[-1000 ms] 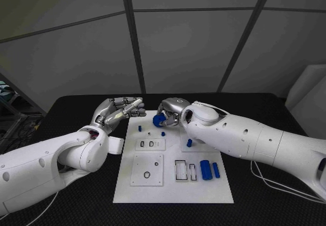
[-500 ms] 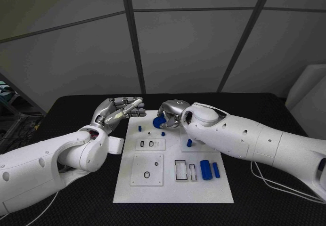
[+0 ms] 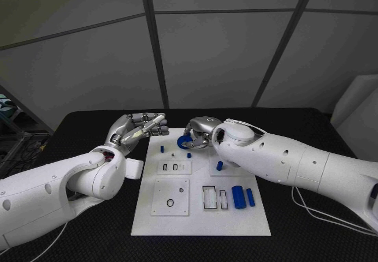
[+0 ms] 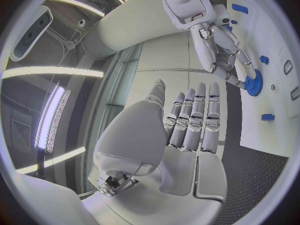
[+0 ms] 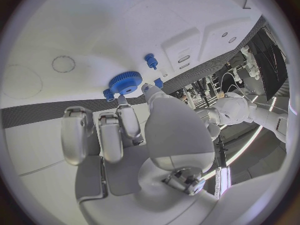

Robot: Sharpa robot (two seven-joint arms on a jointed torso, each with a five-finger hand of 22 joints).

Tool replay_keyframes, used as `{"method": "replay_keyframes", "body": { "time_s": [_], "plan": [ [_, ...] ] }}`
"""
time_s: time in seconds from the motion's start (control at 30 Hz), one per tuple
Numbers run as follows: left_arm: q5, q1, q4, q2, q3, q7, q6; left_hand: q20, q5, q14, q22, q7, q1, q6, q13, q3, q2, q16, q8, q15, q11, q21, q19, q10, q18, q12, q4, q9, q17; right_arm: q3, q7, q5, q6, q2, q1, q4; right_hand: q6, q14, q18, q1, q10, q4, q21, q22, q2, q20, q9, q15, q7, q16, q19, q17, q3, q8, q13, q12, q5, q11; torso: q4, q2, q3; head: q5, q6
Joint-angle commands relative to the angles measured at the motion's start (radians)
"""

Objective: Assemble the parts on the task board

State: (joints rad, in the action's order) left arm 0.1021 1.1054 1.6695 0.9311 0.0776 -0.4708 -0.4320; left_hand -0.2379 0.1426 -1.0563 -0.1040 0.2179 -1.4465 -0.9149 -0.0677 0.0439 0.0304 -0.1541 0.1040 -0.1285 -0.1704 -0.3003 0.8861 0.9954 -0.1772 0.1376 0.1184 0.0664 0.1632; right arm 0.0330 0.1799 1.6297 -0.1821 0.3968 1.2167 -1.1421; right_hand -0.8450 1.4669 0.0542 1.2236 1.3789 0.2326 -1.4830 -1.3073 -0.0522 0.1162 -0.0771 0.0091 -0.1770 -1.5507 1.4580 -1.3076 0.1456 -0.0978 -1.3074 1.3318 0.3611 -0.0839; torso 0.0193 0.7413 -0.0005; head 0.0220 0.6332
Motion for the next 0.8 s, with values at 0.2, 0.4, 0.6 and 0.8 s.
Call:
{"method": "replay_keyframes", "body": {
  "time_s": [0.2, 0.4, 0.6, 0.8],
  "plan": [
    [0.006, 0.002, -0.001, 0.002, 0.001, -0.003, 0.008, -0.003, -0.005, 0.001, 0.001, 0.004, -0.004, -0.001, 0.002, 0.001, 0.005, 0.006, -0.006, -0.002, -0.003, 0.004, 0.008, 0.002, -0.006, -0.007, -0.007, -0.002, 0.001, 0.0, -0.032, -0.064, -0.165, 0.032, 0.001, -0.026, -0.006, 0.095, -0.014, -0.008, 0.001, 0.006, -0.004, -0.079, -0.002, 0.006, 0.0, 0.007, -0.002, -0.005, 0.005, -0.224, 0.004, 0.006, -0.015, 0.012, 0.017, -0.007, -0.0011, 0.0, 0.0012, -0.002, -0.003],
    [0.006, 0.002, -0.008, 0.003, 0.001, -0.004, 0.008, -0.003, -0.005, 0.001, 0.001, 0.004, -0.004, -0.001, 0.002, 0.0, 0.005, 0.007, -0.007, -0.002, -0.004, 0.005, 0.008, 0.002, -0.006, -0.008, -0.008, -0.002, 0.001, 0.0, -0.146, -0.171, -0.315, 0.104, 0.001, -0.095, 0.006, 0.093, -0.012, 0.062, -0.004, -0.046, -0.001, -0.073, -0.027, 0.007, 0.002, 0.007, -0.003, -0.002, 0.002, -0.216, 0.027, 0.021, -0.013, 0.01, -0.004, -0.007, -0.004, -0.003, 0.0019, 0.0, -0.011],
    [0.006, 0.002, -0.016, 0.004, 0.001, -0.005, 0.01, -0.003, -0.004, 0.001, 0.002, 0.004, -0.004, -0.001, 0.002, 0.0, 0.006, 0.008, -0.008, -0.002, -0.004, 0.005, 0.008, 0.001, -0.006, -0.008, -0.008, -0.002, 0.001, 0.002, -0.239, -0.341, -0.274, 0.25, 0.001, -0.194, -0.022, 0.091, -0.01, 0.106, -0.003, -0.083, 0.005, -0.061, -0.041, 0.004, -0.003, 0.003, 0.004, 0.002, -0.006, -0.207, 0.038, 0.014, -0.013, 0.01, -0.083, -0.002, -0.0122, -0.008, 0.0061, 0.0, -0.017],
    [0.006, 0.001, -0.025, 0.003, 0.001, -0.006, 0.011, -0.003, -0.004, 0.001, 0.002, 0.004, -0.004, -0.001, 0.002, -0.001, 0.006, 0.008, -0.008, -0.002, -0.004, 0.005, 0.008, 0.002, -0.006, -0.009, -0.009, -0.001, 0.001, 0.003, -0.342, -0.488, -0.198, 0.39, 0.002, -0.252, -0.05, 0.084, -0.003, 0.134, -0.017, -0.106, 0.023, -0.029, -0.054, -0.001, -0.008, -0.004, 0.013, 0.015, -0.026, -0.18, 0.012, 0.004, 0.005, -0.008, -0.194, 0.006, -0.0246, -0.012, 0.0103, 0.013, -0.024]
  ]
}}
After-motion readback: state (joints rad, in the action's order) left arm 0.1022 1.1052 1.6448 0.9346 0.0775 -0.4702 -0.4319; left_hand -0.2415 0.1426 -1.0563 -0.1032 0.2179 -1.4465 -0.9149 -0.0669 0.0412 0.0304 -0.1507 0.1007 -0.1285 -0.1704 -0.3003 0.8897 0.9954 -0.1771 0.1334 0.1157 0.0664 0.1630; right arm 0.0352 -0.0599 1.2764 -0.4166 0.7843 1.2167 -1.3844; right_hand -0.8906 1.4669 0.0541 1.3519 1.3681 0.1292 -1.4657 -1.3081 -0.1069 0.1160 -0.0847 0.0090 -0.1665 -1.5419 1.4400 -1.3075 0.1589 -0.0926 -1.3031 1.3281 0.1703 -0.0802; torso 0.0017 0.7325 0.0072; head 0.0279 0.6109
